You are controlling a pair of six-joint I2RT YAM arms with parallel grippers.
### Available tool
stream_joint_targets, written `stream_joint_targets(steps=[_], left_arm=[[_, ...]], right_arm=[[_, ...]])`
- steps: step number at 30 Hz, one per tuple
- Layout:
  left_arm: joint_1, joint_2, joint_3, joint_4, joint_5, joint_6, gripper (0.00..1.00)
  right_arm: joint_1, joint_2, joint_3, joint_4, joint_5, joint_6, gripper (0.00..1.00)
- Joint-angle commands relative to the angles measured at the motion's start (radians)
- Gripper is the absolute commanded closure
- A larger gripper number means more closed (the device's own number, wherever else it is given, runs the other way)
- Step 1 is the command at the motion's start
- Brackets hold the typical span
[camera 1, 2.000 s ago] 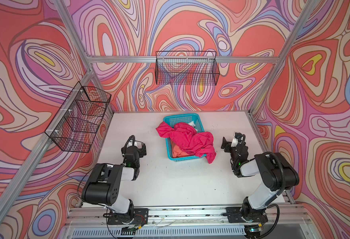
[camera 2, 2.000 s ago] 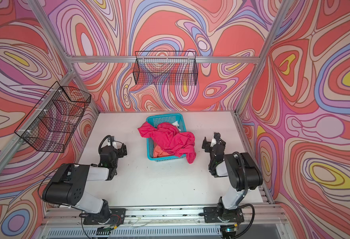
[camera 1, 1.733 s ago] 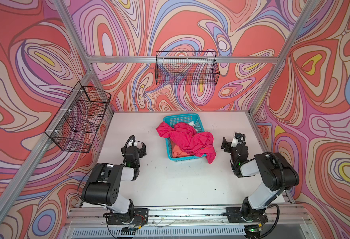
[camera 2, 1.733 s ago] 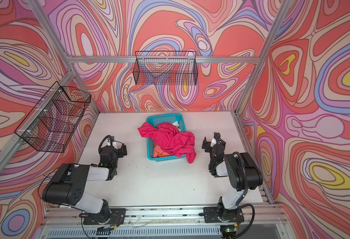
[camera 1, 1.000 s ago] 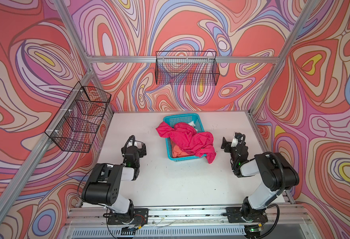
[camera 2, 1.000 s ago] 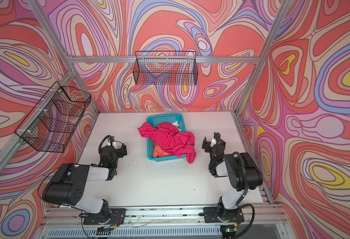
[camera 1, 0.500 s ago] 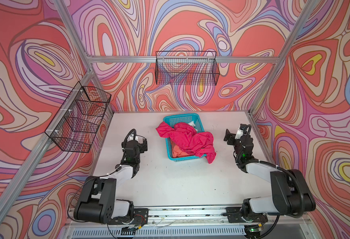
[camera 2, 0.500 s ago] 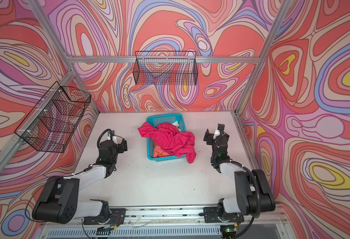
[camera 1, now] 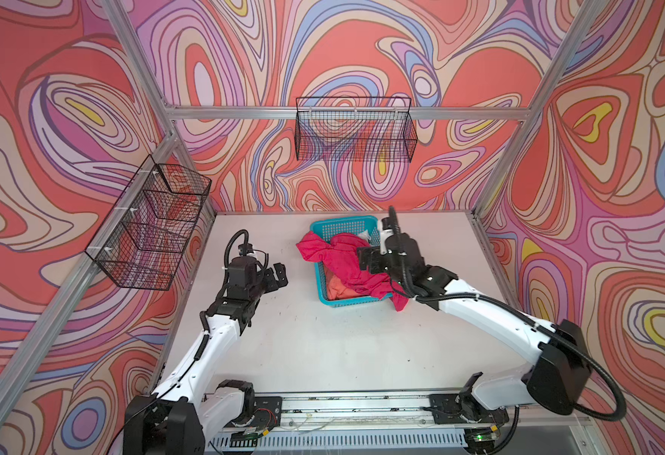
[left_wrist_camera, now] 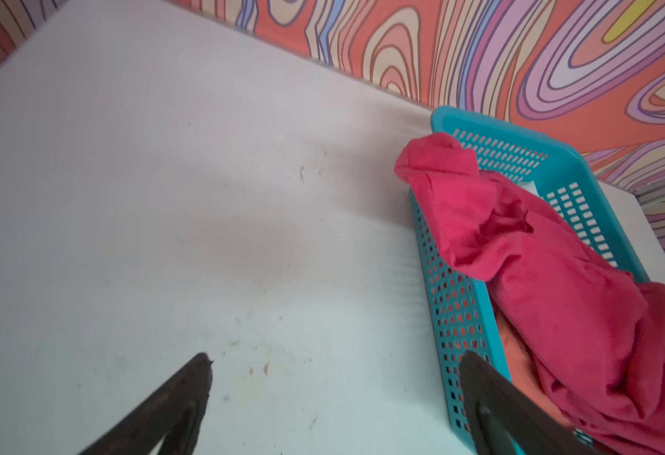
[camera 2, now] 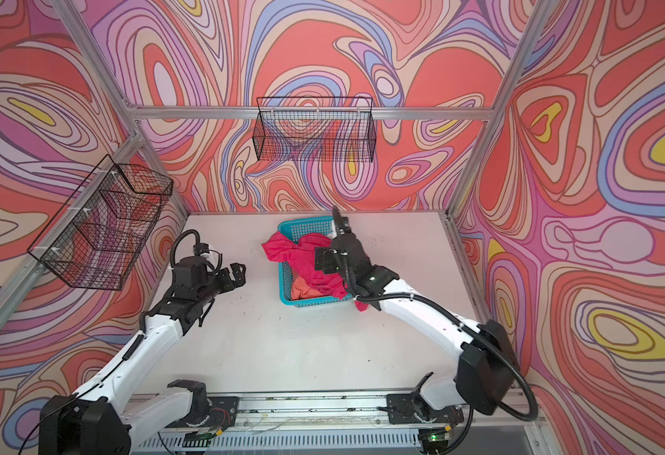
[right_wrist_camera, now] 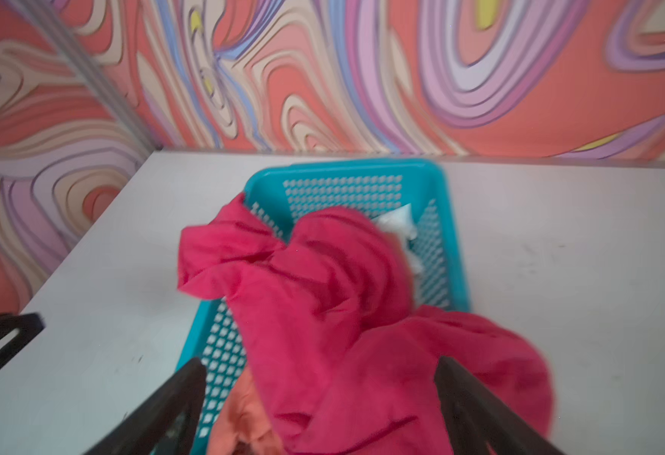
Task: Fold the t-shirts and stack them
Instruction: 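Reach the right gripper to the teal basket while the left arm lifts slightly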
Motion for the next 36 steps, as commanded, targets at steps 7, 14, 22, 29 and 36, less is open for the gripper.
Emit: stream_joint_targets(steps=[7, 14, 22, 29, 36], left_arm=[[0.172, 0.018, -0.013, -0.118, 0.35, -0.116, 0.0], [0.22, 0.04, -0.038, -0.053, 0.408, -0.129, 0.0], [0.221, 0.054, -0.019, -0.068, 0.4, -0.101, 0.0], [0.22, 0.074, -0.011, -0.067, 0.4, -0.095, 0.0], [0.22, 0.103, -0.011, -0.051, 0.413, -0.092, 0.0]], right_arm=[[0.148, 0.377, 0.339, -0.268, -0.095, 0.128, 0.17], [0.178, 0.57, 0.524, -0.39, -0.02, 0.129, 0.38], [0.176, 0.599, 0.528, -0.415, 0.045, 0.142, 0.69], [0.115, 0.524, 0.428, -0.413, 0.061, 0.134, 0.9], [-0.04, 0.427, 0.279, -0.384, 0.061, 0.043, 1.0]])
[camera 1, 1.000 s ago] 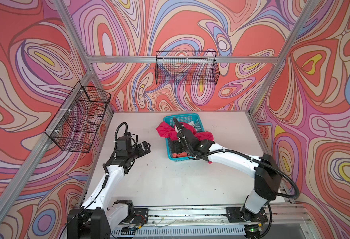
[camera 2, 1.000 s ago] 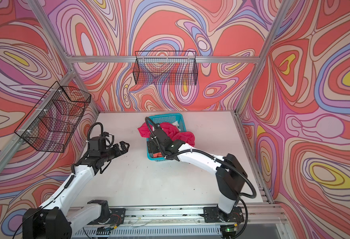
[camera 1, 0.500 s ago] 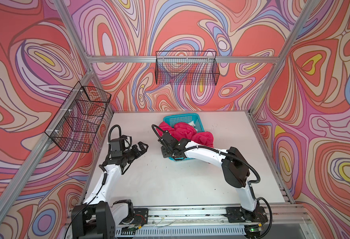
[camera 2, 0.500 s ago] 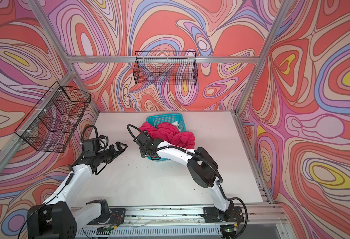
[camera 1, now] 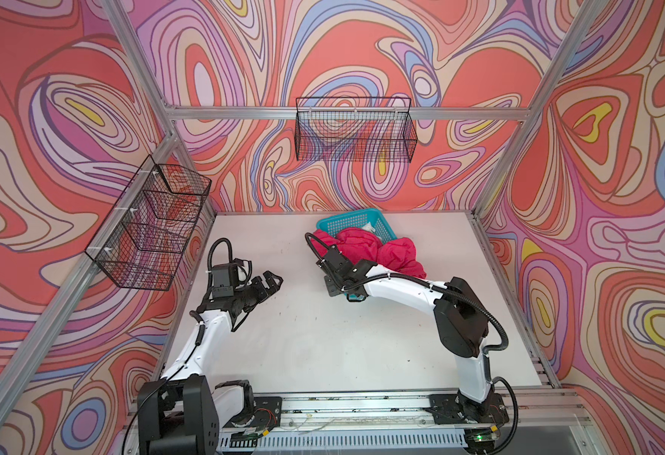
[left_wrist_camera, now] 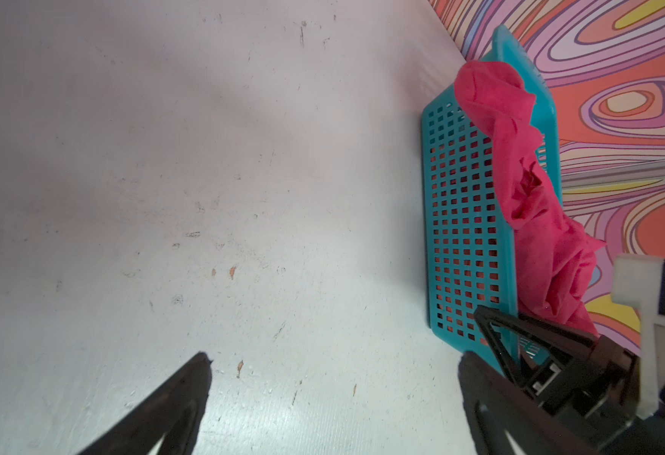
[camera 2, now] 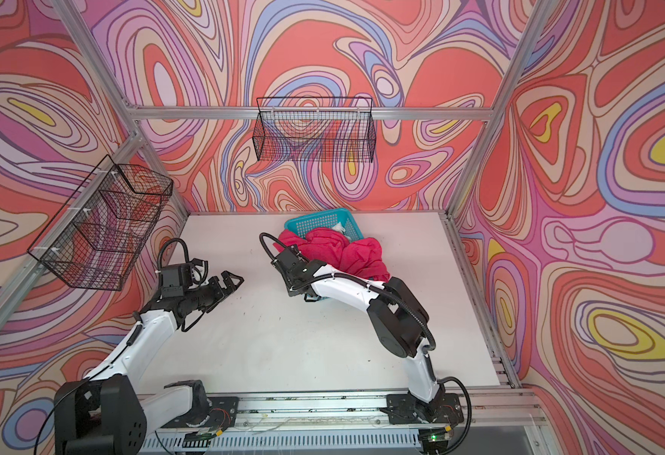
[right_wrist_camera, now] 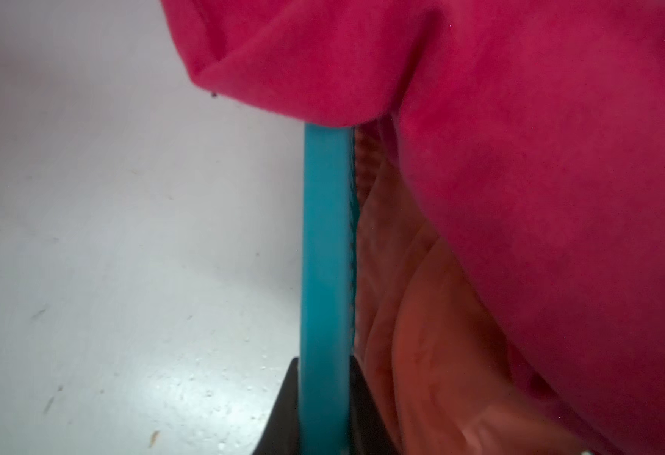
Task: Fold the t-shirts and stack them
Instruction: 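Reach the right gripper to the teal basket while the left arm lifts slightly, then lower the right gripper into the basket and grasp the magenta t-shirt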
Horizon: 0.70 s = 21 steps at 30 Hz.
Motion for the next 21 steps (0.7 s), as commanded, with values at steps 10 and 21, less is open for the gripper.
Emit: stream_joint_targets(steps=[10, 21], left_arm=[[0.003, 0.023, 0.017, 0.033, 0.028, 0.026, 0.0], [0.003, 0.024, 0.009, 0.044, 0.03, 0.025, 0.0]], right_arm=[[-0.419, -0.12, -0.178, 0.07, -0.015, -0.23, 1.0], [-0.615, 0.002, -0.033, 0.065, -0.018, -0.399, 1.0]])
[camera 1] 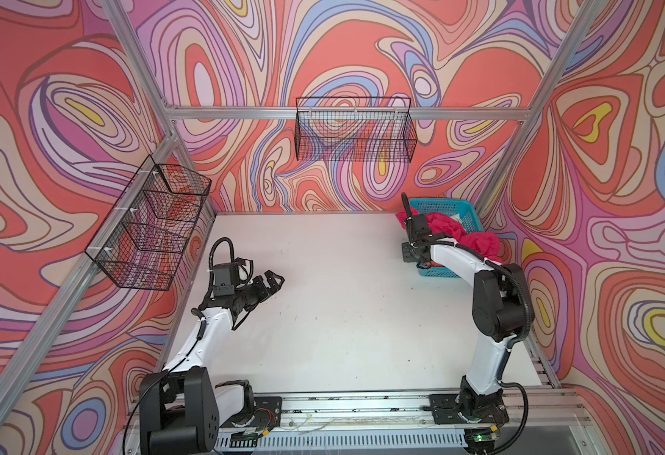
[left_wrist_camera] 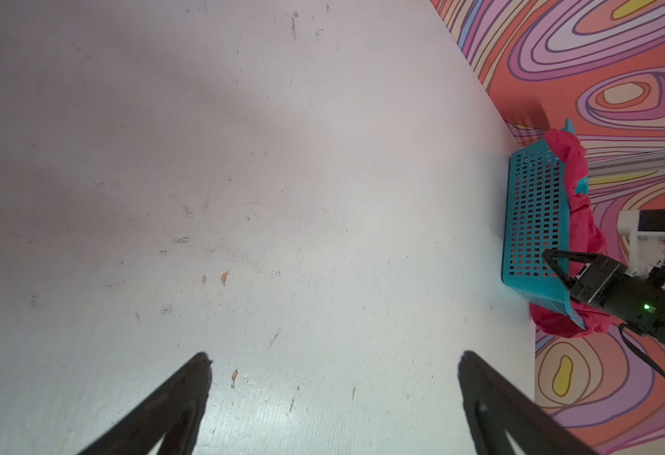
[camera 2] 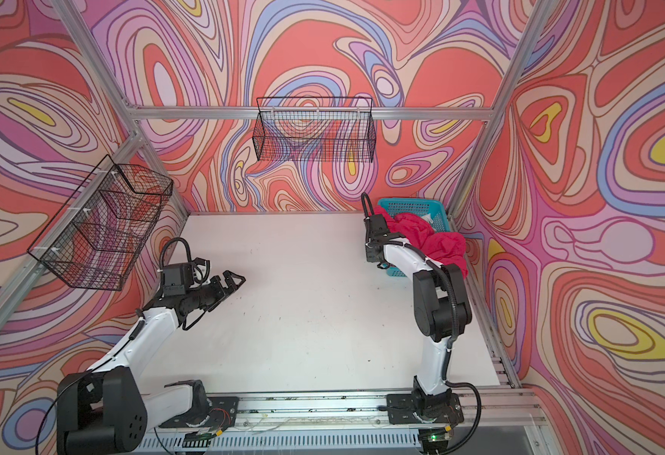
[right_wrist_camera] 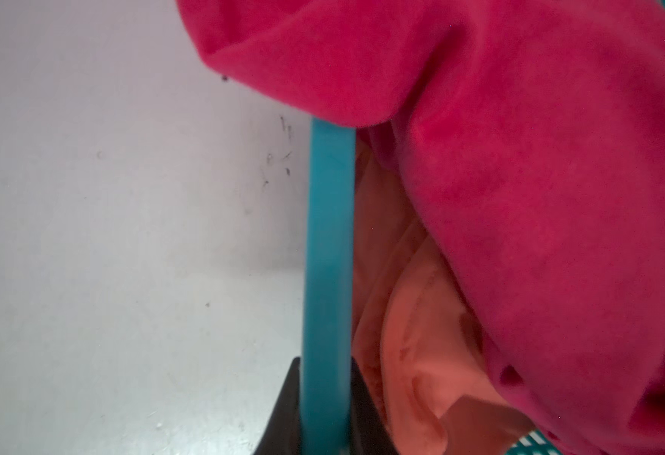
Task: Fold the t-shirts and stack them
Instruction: 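Lower the right gripper into the basket and grasp the magenta t-shirt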
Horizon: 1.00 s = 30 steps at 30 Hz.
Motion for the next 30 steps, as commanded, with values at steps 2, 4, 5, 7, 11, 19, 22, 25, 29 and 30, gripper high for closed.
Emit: stream_joint_targets(steps=[2, 4, 5, 7, 11, 19, 22, 25, 29, 30], left_arm=[[0.003, -0.009, 0.01, 0.007, 0.0, 0.018, 0.0], [0.004, -0.011, 0.008, 0.007, -0.002, 0.019, 0.0], [0.002, -0.011, 0.008, 0.007, -0.002, 0.018, 0.0], [0.003, -0.011, 0.007, 0.007, -0.002, 0.017, 0.0], [0.003, -0.009, 0.003, 0.016, 0.0, 0.012, 0.0], [0.004, -0.002, 0.0, 0.024, 0.002, 0.008, 0.0], [0.004, -0.002, 0.0, 0.023, 0.0, 0.008, 0.0], [0.003, -0.003, -0.005, 0.024, 0.0, 0.003, 0.0], [0.003, -0.01, -0.015, 0.033, -0.003, -0.005, 0.0], [0.004, -0.008, -0.017, 0.039, -0.004, -0.008, 0.0]], right_arm=[[-0.04, 0.064, 0.072, -0.012, -0.022, -0.099, 1.0], [-0.057, 0.08, 0.094, -0.015, -0.017, -0.128, 1.0], [-0.064, 0.086, 0.106, -0.018, -0.011, -0.141, 1.0], [-0.078, 0.094, 0.119, -0.023, -0.011, -0.161, 1.0], [-0.095, 0.104, 0.128, -0.028, -0.014, -0.179, 1.0], [-0.094, 0.106, 0.135, -0.037, -0.011, -0.2, 0.93], [-0.095, 0.063, 0.147, -0.053, -0.042, -0.184, 0.66], [-0.095, -0.011, 0.146, -0.06, -0.077, -0.158, 0.43], [-0.096, -0.11, 0.136, -0.046, -0.072, -0.116, 0.15], [-0.098, -0.118, 0.136, -0.041, -0.062, -0.106, 0.12]])
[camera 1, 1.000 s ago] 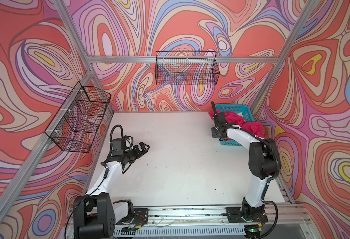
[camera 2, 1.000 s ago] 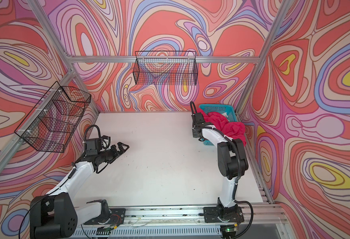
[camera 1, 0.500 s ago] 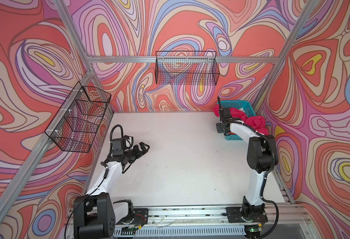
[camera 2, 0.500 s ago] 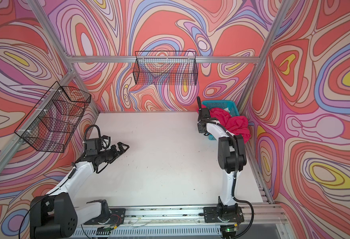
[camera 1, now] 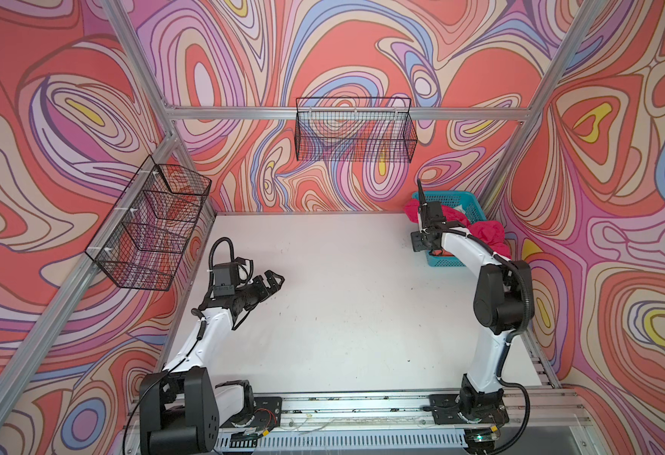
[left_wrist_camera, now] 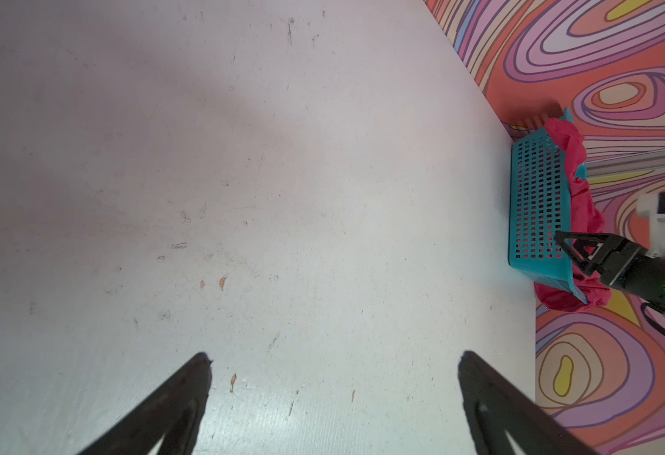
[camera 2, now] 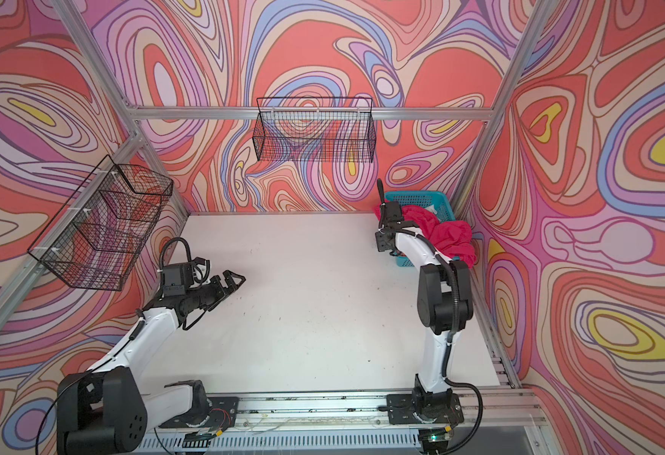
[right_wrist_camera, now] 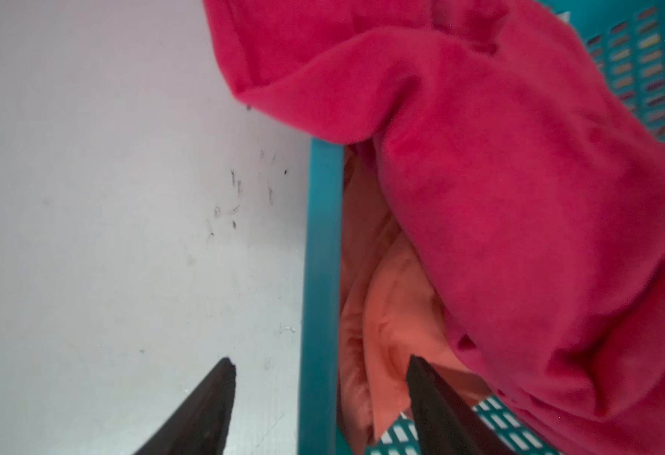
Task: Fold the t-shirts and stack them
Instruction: 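Lower the right gripper into the basket and grasp the magenta t-shirt, then lift the magenta t-shirt out and drop it on the table nearer the robot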
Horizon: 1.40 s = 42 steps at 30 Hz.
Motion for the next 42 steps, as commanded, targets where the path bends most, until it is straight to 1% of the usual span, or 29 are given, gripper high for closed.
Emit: stream_joint_targets(steps=[1, 5, 9, 12, 16, 22, 24, 26, 28, 29, 32, 33, 34, 42], left_arm=[[0.003, -0.008, -0.017, 0.03, -0.003, -0.014, 0.0], [0.002, 0.003, -0.013, 0.041, 0.004, -0.019, 0.0], [0.002, 0.001, -0.013, 0.04, 0.005, -0.017, 0.0], [0.001, -0.004, -0.015, 0.037, 0.004, -0.016, 0.0], [0.004, -0.009, -0.011, 0.029, 0.0, -0.011, 0.0], [0.002, -0.008, -0.012, 0.029, -0.001, -0.011, 0.0], [0.002, -0.004, -0.012, 0.032, 0.0, -0.013, 0.0], [0.002, -0.002, -0.009, 0.034, 0.002, -0.013, 0.0], [0.001, -0.001, -0.01, 0.033, 0.002, -0.012, 0.0], [0.002, -0.002, -0.01, 0.032, 0.003, -0.013, 0.0], [0.002, -0.002, -0.01, 0.032, 0.002, -0.012, 0.0], [0.003, -0.003, -0.01, 0.032, 0.005, -0.013, 0.0], [0.002, -0.003, -0.008, 0.033, 0.004, -0.014, 0.0], [0.002, -0.004, -0.012, 0.041, 0.009, -0.02, 0.0]], right_arm=[[-0.019, -0.1, 0.016, 0.019, 0.004, 0.048, 0.07], [-0.092, -0.068, 0.051, 0.034, 0.008, 0.138, 0.05], [-0.168, -0.02, 0.067, 0.095, -0.026, 0.218, 0.04], [-0.198, 0.03, 0.089, 0.134, -0.014, 0.246, 0.04], [-0.229, 0.1, 0.104, 0.176, 0.036, 0.272, 0.04], [-0.264, 0.159, 0.11, 0.201, 0.018, 0.312, 0.11], [-0.266, 0.177, 0.113, 0.201, 0.003, 0.32, 0.2], [-0.266, 0.183, 0.109, 0.203, 0.001, 0.324, 0.37], [-0.266, 0.173, 0.087, 0.221, 0.003, 0.333, 0.61], [-0.266, 0.166, 0.078, 0.228, 0.003, 0.337, 0.71], [-0.266, 0.146, 0.059, 0.242, -0.01, 0.343, 0.93], [-0.266, 0.137, 0.054, 0.242, -0.015, 0.346, 0.98], [-0.266, 0.126, 0.047, 0.244, -0.02, 0.348, 1.0], [-0.266, -0.057, -0.076, 0.319, -0.079, 0.379, 1.0]])
